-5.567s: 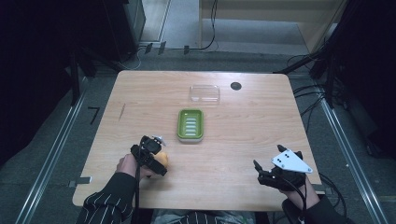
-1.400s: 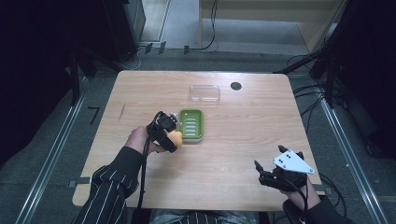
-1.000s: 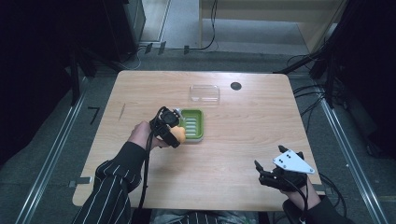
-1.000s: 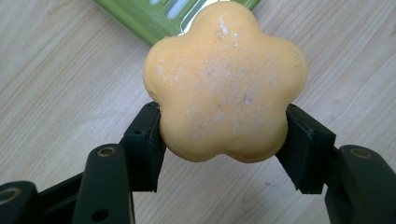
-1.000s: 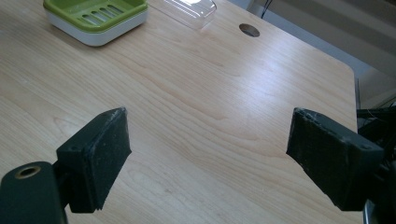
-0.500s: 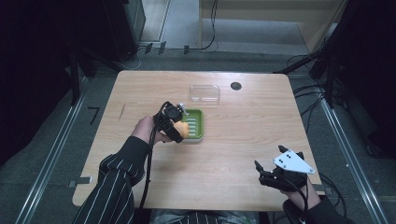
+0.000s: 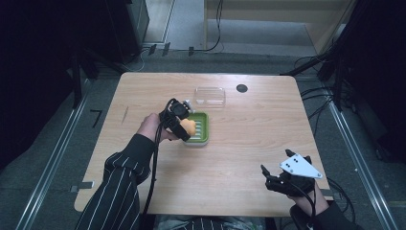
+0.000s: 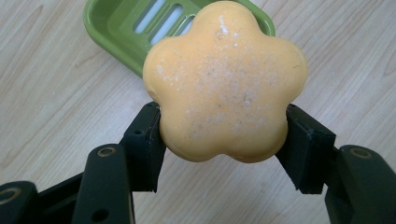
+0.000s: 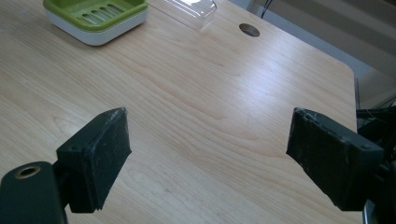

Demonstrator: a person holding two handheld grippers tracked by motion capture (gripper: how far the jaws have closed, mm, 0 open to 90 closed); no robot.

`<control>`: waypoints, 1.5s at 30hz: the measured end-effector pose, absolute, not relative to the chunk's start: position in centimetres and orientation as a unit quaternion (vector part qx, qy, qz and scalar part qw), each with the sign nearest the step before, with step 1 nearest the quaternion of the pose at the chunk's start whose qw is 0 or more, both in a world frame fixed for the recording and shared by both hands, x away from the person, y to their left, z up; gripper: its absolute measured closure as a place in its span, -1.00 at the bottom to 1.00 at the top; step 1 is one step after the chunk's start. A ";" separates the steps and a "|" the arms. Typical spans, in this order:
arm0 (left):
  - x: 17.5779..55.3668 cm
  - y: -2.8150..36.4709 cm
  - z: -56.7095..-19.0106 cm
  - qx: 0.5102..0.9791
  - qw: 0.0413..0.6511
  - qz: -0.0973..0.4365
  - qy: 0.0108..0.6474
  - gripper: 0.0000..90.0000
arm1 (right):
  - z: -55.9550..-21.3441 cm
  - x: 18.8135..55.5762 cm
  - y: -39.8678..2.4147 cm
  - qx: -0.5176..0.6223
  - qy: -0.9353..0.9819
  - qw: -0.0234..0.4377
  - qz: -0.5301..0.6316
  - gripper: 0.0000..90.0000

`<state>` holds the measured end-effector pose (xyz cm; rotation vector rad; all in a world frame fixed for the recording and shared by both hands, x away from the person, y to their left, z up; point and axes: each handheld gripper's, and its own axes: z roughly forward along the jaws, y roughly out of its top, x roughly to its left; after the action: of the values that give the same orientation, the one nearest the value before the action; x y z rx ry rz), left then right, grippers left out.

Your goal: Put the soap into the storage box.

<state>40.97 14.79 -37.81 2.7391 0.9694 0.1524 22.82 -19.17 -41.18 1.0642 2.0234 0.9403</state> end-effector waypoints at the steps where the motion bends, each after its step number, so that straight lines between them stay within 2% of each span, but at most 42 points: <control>1: 41.1 14.8 -37.8 0.935 0.117 0.053 0.330 -0.12 | -41.2 22.8 -19.2 0.407 0.773 0.329 0.359 -0.69; 24: 43.3 13.7 -38.5 0.935 0.124 0.055 0.327 -0.12 | -41.2 22.8 -19.2 0.407 0.773 0.327 0.360 -0.69; 45: 45.3 11.8 -41.8 0.936 0.098 0.068 0.330 -0.12 | -41.2 22.8 -19.3 0.409 0.772 0.327 0.361 -0.69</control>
<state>45.30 11.80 -41.78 2.7703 0.9766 0.2019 22.79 -19.31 -41.21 1.0715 2.0208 0.9448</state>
